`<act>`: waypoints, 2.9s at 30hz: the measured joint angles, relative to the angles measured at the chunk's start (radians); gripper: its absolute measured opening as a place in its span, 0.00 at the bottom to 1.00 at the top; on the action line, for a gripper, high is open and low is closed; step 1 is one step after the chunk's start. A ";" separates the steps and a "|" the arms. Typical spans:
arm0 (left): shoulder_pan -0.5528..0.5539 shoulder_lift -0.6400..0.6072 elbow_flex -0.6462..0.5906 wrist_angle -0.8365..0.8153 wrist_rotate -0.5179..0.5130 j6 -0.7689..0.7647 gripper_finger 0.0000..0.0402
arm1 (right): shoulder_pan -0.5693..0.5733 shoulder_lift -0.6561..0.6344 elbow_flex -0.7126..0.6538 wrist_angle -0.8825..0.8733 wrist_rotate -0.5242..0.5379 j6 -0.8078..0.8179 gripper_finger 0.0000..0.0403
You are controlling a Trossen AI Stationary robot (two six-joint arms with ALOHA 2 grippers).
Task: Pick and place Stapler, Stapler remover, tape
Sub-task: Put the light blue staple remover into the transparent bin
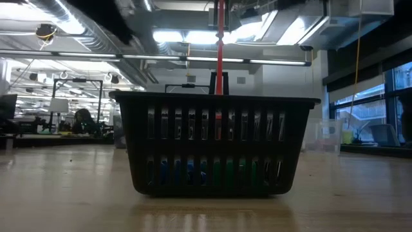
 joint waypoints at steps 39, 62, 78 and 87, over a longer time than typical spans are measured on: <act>0.267 0.018 0.000 0.585 0.333 0.589 0.01 | -0.114 0.000 0.002 0.230 -0.215 -0.301 0.44; 0.260 0.019 0.000 0.530 0.399 0.589 0.15 | -0.112 -0.001 0.004 0.159 -0.166 -0.273 0.00; 0.133 0.019 -0.002 0.098 0.452 0.185 0.35 | -0.055 -0.016 0.101 -0.854 0.109 0.541 0.00; 0.108 0.019 -0.002 0.118 0.477 0.207 0.35 | -0.224 -0.206 -0.002 -0.807 0.053 0.391 0.00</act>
